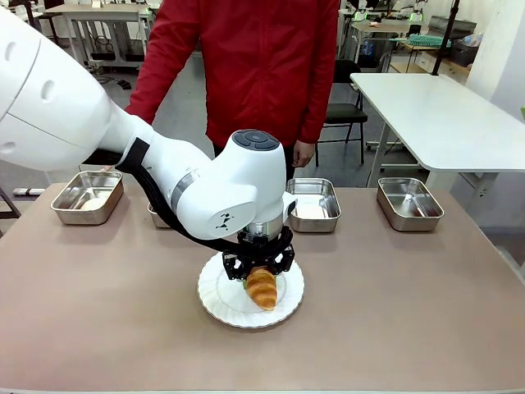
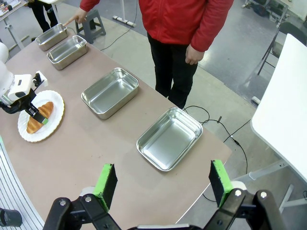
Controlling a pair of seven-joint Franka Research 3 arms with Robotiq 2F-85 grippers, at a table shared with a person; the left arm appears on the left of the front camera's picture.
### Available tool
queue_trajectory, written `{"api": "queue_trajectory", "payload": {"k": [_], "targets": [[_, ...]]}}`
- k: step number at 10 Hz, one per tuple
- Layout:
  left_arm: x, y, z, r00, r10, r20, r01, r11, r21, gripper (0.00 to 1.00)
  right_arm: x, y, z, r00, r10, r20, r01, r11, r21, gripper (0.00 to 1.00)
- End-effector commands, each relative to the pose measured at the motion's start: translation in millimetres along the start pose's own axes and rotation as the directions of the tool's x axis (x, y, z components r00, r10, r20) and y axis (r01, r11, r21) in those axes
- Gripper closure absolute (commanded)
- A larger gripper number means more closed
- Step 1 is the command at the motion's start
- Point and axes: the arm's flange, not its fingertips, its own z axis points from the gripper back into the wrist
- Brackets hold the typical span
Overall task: Place the bread in the container.
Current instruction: Place the Butter Roll into the Airtight Container indicated by the human.
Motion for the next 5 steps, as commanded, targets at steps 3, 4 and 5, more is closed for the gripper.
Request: {"api": "queue_trajectory", "payload": {"k": [3, 4, 5], "targets": [[6, 5, 10, 1.0, 0.012, 0.023, -0.012, 1.0, -0.004, 0.39, 1, 0, 0, 1.0, 0.002, 0.013, -0.002, 1.0, 0.005, 0.0], [15, 12, 19, 0.999, 0.008, 0.035, -0.007, 1.0, -0.026, 0.39, 1, 0, 0, 1.0, 0.002, 0.013, -0.002, 1.0, 0.005, 0.0], [26, 26, 30, 0.999, 0.006, 0.043, -0.003, 0.998, -0.059, 0.39, 1, 0, 0, 1.0, 0.002, 0.013, -0.002, 1.0, 0.005, 0.0]]}}
